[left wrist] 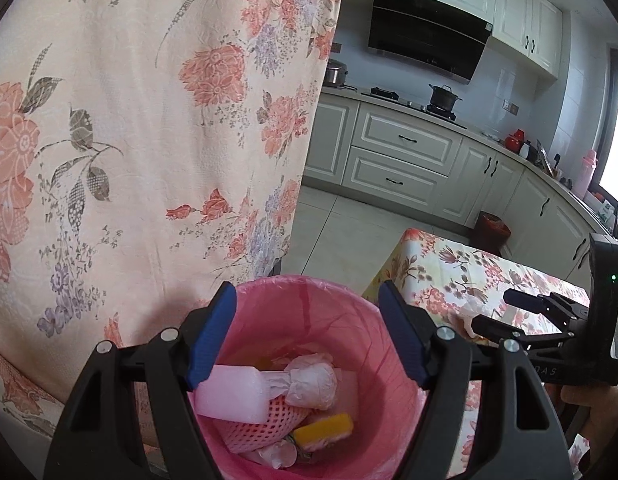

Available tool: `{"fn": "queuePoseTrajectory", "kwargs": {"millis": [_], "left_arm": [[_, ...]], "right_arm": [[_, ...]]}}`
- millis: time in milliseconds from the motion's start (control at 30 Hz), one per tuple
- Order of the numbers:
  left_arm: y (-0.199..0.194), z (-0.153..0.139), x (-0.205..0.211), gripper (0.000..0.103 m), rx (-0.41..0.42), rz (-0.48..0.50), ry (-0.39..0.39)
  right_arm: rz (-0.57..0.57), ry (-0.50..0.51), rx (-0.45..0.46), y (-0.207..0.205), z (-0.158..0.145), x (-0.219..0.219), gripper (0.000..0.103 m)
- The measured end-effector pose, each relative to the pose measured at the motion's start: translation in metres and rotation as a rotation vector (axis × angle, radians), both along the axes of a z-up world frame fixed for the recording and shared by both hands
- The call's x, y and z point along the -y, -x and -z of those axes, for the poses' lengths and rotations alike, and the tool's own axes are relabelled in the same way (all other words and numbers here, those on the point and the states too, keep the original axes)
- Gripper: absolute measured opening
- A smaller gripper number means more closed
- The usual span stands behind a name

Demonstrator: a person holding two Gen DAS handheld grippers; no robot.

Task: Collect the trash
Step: 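Move both open tools back over the tissue and paper cup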

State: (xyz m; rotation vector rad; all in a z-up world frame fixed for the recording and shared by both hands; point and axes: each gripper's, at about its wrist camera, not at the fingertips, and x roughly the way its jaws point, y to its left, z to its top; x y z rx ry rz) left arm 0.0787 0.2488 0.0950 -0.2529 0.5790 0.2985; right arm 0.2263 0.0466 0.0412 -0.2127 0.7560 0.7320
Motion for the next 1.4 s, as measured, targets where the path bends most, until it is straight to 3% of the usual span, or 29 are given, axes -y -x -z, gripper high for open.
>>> {"fn": "queuePoseTrajectory", "kwargs": {"millis": [433, 700, 1067, 1400], "left_arm": [[-0.03, 0.004, 0.055, 0.071, -0.015, 0.109, -0.012], [-0.053, 0.016, 0.094, 0.071, -0.047, 0.188, -0.02], [-0.082, 0.035, 0.129, 0.071, -0.089, 0.256, -0.017], [-0.101, 0.053, 0.15, 0.071, -0.124, 0.291, -0.006]], "right_arm": [[0.16, -0.011, -0.005, -0.029, 0.009, 0.096, 0.083], [0.224, -0.009, -0.029, -0.044, 0.025, 0.134, 0.083], [0.333, -0.049, -0.112, -0.075, 0.053, 0.154, 0.083], [0.385, -0.045, -0.165, -0.103, 0.073, 0.142, 0.083]]}}
